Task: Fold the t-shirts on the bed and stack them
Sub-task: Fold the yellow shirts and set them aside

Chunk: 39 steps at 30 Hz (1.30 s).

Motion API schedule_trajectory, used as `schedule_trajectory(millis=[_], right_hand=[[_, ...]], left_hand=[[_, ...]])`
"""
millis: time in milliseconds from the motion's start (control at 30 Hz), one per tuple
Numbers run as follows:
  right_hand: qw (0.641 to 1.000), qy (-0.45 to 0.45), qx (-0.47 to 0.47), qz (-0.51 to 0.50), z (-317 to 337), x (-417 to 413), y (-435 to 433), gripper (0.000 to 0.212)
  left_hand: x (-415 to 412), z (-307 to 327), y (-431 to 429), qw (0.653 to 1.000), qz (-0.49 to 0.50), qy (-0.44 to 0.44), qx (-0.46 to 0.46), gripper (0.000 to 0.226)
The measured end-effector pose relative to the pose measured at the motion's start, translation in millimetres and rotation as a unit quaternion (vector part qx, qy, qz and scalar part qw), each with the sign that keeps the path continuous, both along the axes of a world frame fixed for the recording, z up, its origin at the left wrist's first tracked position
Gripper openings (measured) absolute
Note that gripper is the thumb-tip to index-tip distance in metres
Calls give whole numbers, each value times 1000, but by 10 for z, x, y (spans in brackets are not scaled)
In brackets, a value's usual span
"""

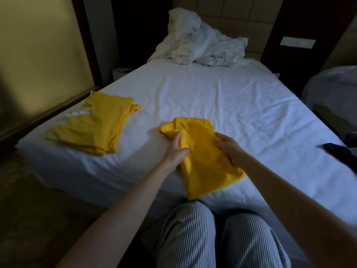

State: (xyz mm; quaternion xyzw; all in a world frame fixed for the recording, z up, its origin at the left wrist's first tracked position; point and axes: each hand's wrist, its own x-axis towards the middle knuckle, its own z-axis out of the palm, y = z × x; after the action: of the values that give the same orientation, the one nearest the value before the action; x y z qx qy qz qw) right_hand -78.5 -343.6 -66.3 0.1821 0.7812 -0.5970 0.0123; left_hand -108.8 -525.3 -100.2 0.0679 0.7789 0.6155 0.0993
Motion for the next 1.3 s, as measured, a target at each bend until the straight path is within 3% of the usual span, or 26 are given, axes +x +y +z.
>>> schedule_trajectory(millis=[133,300,533,667,767,833,933,1033,1200,1300], right_hand=[[991,57,-111,-57,-50,13,-224,44],[978,98,-169,-77,-170,-75,-694,44],[964,170,-206,-12,203,-679,-1356,45],[957,194,-208,50,523,-1100,-1966,51],[969,141,-136,152,425,-1356,-2393,70],[979,71,-38,185,276,-1420,-2596,81],[976,77,140,150,179,-1501,-2831,69],[950,106,215,201,61,-1415,-3073,57],[887,122,380,233,-691,-1190,-3153,76],[886,123,377,240,-685,-1246,-3131,64]], left_hand=[[-128,174,-331,999,5,23,23,72],[-325,430,-792,992,-49,85,-82,75],[-769,1043,-1566,978,-42,123,-163,75],[-1212,1472,-2175,963,12,129,-238,75],[-1512,1553,-2630,942,53,95,-319,77],[-1616,1435,-2819,894,93,62,-434,78],[-1625,1045,-2797,847,109,107,-509,72],[-1478,400,-2649,798,69,92,-591,60],[-1263,-123,-2563,799,142,143,-566,51],[-1315,-119,-2585,802,137,135,-565,51]])
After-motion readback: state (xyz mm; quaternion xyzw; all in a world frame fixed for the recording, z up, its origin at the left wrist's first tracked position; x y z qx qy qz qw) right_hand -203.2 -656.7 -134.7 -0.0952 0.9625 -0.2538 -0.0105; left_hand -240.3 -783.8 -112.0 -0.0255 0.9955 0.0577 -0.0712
